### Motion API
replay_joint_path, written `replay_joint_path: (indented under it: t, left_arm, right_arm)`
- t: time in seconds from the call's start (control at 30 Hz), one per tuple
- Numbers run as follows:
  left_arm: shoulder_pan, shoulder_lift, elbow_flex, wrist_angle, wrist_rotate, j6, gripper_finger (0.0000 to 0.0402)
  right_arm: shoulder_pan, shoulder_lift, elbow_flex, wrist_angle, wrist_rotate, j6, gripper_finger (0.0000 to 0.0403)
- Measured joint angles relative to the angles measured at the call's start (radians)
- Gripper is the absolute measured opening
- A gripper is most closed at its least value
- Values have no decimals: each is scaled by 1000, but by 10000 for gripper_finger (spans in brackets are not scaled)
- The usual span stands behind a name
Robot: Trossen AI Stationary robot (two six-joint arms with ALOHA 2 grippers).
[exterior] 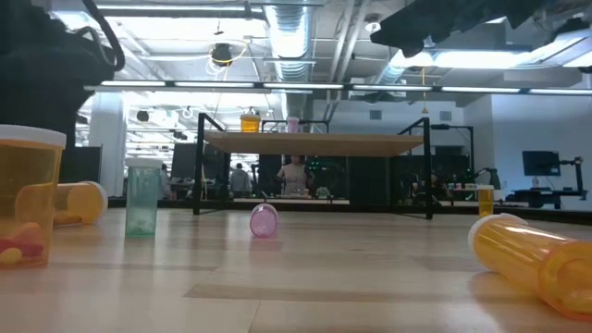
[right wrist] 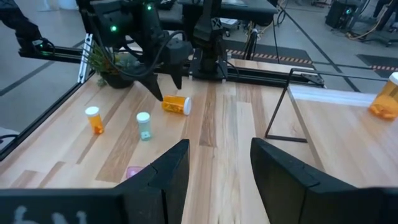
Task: Pick and place medicine bottles onto shelf by color
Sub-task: Put the large orange pill bottle on the shelf align with the other large orange pill bottle
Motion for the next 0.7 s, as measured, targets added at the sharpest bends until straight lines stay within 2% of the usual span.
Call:
replay_joint_path:
  t: [0.13,0.27,0.47,0.7]
  left_arm:
    - [19,37,0,38,4,-1,308]
    - [43,89,0,40,59,26,309]
    - [48,127,0,108,60,85,305]
    - [48,124,0,96,80,106,239]
  right_arm:
    - [0,0,0,1,0,3,191]
    - [0,0,0,2,-1,6,191]
    - [21,0,0,-8,-1,32,191]
    - [41,0,0,-2,-4,24,191]
